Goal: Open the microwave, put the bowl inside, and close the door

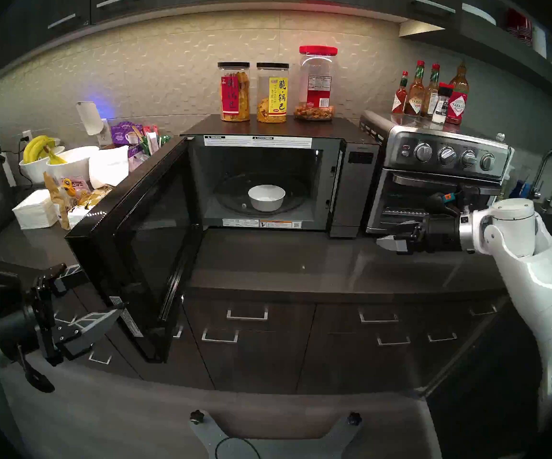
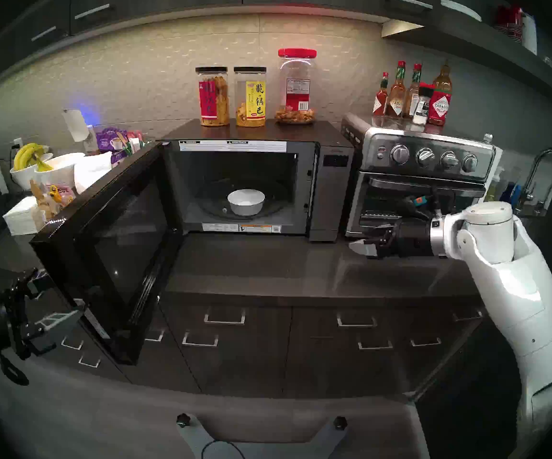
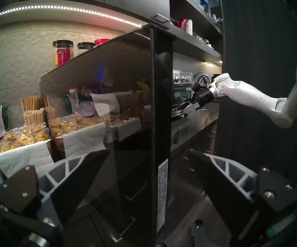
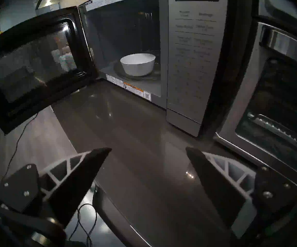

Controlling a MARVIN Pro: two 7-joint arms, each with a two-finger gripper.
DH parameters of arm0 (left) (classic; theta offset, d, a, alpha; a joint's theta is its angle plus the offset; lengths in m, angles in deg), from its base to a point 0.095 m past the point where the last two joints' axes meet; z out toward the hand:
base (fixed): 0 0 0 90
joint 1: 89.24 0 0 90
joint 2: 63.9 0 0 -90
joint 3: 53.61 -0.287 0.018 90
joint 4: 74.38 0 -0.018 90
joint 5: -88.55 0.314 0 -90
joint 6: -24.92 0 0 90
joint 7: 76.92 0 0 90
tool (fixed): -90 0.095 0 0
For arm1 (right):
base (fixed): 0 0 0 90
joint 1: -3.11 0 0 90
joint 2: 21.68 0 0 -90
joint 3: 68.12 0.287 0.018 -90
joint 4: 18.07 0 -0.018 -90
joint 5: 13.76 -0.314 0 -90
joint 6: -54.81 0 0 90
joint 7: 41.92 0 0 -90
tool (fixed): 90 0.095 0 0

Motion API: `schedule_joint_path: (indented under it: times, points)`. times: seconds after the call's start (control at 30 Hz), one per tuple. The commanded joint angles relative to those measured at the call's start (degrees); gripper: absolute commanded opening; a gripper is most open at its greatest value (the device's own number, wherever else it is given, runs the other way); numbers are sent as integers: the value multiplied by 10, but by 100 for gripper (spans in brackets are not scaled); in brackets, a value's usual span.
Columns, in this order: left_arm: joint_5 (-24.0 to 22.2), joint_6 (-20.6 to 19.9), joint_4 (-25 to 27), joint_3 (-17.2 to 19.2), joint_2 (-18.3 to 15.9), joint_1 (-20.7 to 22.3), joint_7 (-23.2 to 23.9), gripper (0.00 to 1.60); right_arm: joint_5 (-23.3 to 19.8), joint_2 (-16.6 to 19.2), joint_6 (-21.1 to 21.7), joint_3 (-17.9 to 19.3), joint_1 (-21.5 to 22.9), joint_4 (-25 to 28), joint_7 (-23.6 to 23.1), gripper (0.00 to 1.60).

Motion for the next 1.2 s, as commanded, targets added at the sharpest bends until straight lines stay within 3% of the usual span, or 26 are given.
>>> schedule_joint_path:
  times: [0.0,0.57,0.87,1.17]
  points:
    - [-6,0,3,-1,1,2,3,160,-4,-19,-50,32,-42,1,4,160]
    - [-6,0,3,-1,1,2,3,160,0,-29,-78,20,-30,-27,4,160]
    - [-6,0,3,-1,1,2,3,160,0,-12,-98,12,-21,-50,-37,160]
    - [-6,0,3,-1,1,2,3,160,1,-13,-101,15,-23,-51,-42,160]
